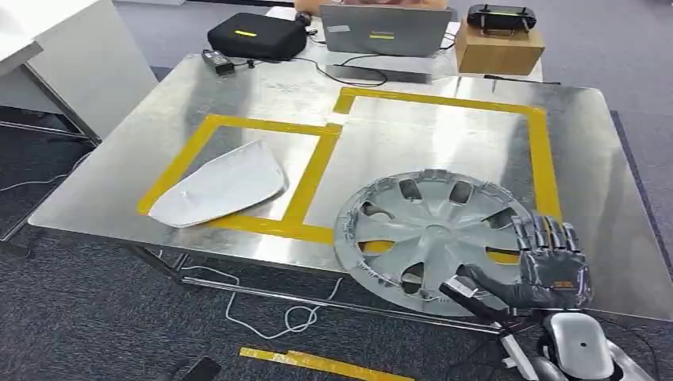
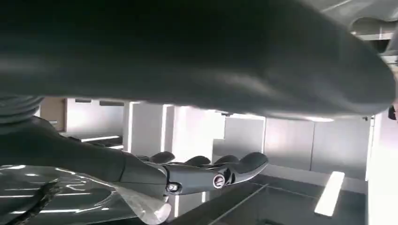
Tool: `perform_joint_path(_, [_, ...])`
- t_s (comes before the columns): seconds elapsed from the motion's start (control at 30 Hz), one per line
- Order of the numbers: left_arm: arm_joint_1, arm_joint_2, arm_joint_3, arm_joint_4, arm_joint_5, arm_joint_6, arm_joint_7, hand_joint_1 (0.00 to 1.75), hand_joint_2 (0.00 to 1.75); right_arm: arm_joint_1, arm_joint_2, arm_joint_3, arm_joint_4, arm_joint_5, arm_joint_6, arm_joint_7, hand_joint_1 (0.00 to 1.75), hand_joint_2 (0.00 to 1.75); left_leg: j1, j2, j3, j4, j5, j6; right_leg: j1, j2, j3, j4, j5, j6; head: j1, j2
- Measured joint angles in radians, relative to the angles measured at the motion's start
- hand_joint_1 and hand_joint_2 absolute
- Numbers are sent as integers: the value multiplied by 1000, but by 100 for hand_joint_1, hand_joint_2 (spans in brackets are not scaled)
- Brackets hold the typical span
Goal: Take the parts from the cabinet and place them on the table.
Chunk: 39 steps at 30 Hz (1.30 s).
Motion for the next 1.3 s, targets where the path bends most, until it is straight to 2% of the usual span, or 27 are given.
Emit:
perform_joint_path(0.27, [-1, -8, 0, 0, -7, -8, -15, 0, 0, 37, 24, -31, -25, 0, -48, -16, 0, 0, 0, 0, 0, 0, 0, 0, 0, 0, 0, 0, 0, 0, 0, 0])
perform_joint_path(0.7, [-8, -21, -8, 0, -15, -18, -31, 0, 0, 62, 3, -21, -95, 0, -59, 27, 0, 0, 0, 0, 0, 1, 0, 0, 0, 0, 0, -1, 0, 1, 0, 0])
perform_joint_path(0.83, [-10, -21, -9, 0, -13, -18, -31, 0, 0, 62, -14, -9, -117, 0, -59, 40, 0, 0, -3, 0, 0, 5, -4, 6, -2, 0, 1, -2, 1, 5, 0, 0])
perform_joint_path(0.97, [-12, -21, -9, 0, -11, -18, -31, 0, 0, 62, -22, 1, -129, 0, -58, 45, 0, 0, -6, 0, -1, 10, -10, 16, -4, 0, 4, -2, -1, 11, 0, 0])
perform_joint_path(1.03, [-13, -21, -9, 0, -5, -18, -31, 0, 0, 62, -28, 5, -140, 0, -56, 45, 0, 0, -8, -1, 0, 11, -5, 24, -6, -2, 8, -7, 5, 22, -1, 0])
perform_joint_path(1.07, [-14, -21, -9, 0, -3, -18, -31, 0, 0, 61, -33, 8, -146, 0, -54, 48, 0, 0, -3, 0, 4, -4, 2, 31, -3, -3, 10, -7, 3, 25, 0, 0])
perform_joint_path(1.1, [-16, -23, -9, 0, -3, -18, -31, 0, 0, 62, -37, 11, -149, 0, -51, 50, 0, 0, 3, 1, 10, -13, 8, 35, -5, 10, 0, 1, -15, 26, 0, 0])
perform_joint_path(1.13, [-19, -23, -9, 0, -3, -18, -32, 0, 0, 62, -42, 13, -153, 0, -48, 53, 0, 0, 3, 1, 10, -17, 10, 39, -4, 23, -13, 39, -48, 27, 2, 0])
perform_joint_path(1.17, [-22, -24, -9, 0, -2, -18, -32, 0, 0, 62, -45, 15, -153, 0, -45, 58, 0, 0, 3, 0, 8, -17, 11, 40, -5, 30, -44, 110, -87, 29, 3, 0])
perform_joint_path(1.2, [-25, -26, -9, 0, -2, -18, -32, 0, 0, 62, -47, 18, -153, 0, -40, 62, 0, 0, 3, 0, 6, -17, 12, 41, -6, 34, -86, 204, -128, 31, 2, 0])
perform_joint_path(1.23, [-26, -27, -9, 0, -2, -18, -33, 0, 0, 64, -49, 21, -153, 0, -39, 63, 0, 0, 2, 0, 3, -17, 12, 41, -6, 35, -119, 272, -154, 33, 2, 0])
perform_joint_path(1.27, [-26, -27, -9, 0, -3, -18, -33, 0, 0, 65, -50, 24, -153, 0, -37, 64, 0, 0, 2, -1, 2, -16, 14, 40, -6, 35, -139, 314, -158, 35, 3, 0])
perform_joint_path(1.3, [-25, -28, -9, 0, -3, -18, -32, 0, 0, 66, -50, 26, -153, 0, -35, 66, 0, 0, 2, -1, 1, -16, 14, 40, -8, 35, -133, 301, -135, 36, 2, 0])
